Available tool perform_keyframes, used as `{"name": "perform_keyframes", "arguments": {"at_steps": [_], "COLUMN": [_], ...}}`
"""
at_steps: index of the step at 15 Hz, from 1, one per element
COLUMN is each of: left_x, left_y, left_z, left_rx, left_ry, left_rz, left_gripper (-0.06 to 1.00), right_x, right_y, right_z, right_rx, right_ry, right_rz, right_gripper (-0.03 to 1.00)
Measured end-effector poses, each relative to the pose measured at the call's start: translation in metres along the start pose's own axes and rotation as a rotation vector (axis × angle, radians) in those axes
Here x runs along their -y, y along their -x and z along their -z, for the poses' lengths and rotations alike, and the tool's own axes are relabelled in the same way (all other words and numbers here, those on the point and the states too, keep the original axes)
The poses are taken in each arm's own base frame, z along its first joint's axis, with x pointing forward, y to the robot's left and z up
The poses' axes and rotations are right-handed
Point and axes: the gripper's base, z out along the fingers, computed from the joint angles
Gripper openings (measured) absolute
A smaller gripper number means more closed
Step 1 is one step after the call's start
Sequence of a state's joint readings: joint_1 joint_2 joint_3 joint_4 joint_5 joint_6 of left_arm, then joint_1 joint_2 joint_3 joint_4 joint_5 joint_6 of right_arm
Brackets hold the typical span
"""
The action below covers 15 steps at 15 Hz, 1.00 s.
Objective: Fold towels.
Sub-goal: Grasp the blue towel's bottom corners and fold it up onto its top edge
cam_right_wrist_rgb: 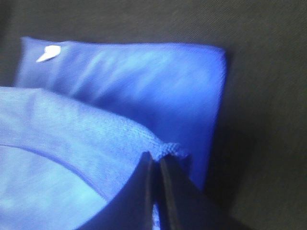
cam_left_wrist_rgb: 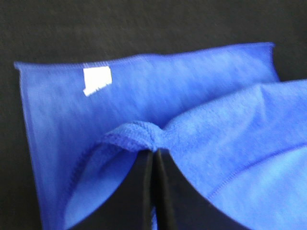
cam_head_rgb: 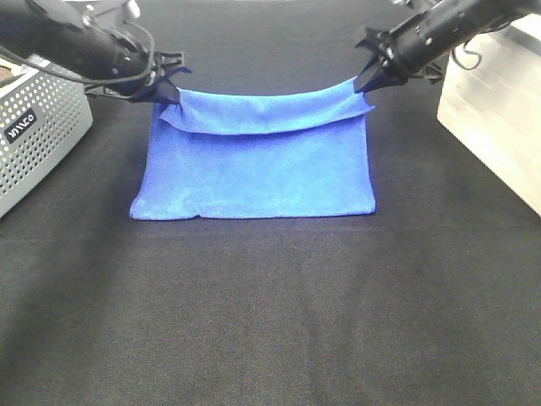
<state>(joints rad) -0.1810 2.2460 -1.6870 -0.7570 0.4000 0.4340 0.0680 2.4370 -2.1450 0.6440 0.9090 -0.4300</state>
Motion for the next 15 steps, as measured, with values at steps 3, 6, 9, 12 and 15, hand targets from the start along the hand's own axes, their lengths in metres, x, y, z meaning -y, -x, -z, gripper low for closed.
{"name": "perform_keyframes", "arguments": {"at_steps": [3,6,9,12,15], "left_x": [-0.016,-0.021,-0.027,-0.028,-0.023], "left_y": [0.004,0.005,0.003,0.006,0.001], "left_z": [-0.025,-0.037,-0.053,-0.052,-0.049], "left_rx": [0.103,0.133,0.146,0.164,0.068], "left_ry": [0.072,0.091,0.102,0.110,0.086], "left_rz": [-0.010,-0.040,-0.052,-0.060,-0.141], "left_gripper": [0.00,0.00,0.08,0.51,0.77], "right_x": [0.007,0.017,0.017,0.013,0.006], "right_y": [0.001,-0.002,-0.001,-0.001,-0.009], "right_z": [-0.035,-0.047,-0.053,-0.057,-0.049], "right_rx": [0.045,0.074,0.117,0.115,-0.018], "right_ry": [-0.037,-0.066,-0.089,-0.088,-0.068], "right_rz": [0.034,0.024,0.029,0.039,0.085], "right_gripper": [0.00,0.00,0.04,0.51,0.75]}}
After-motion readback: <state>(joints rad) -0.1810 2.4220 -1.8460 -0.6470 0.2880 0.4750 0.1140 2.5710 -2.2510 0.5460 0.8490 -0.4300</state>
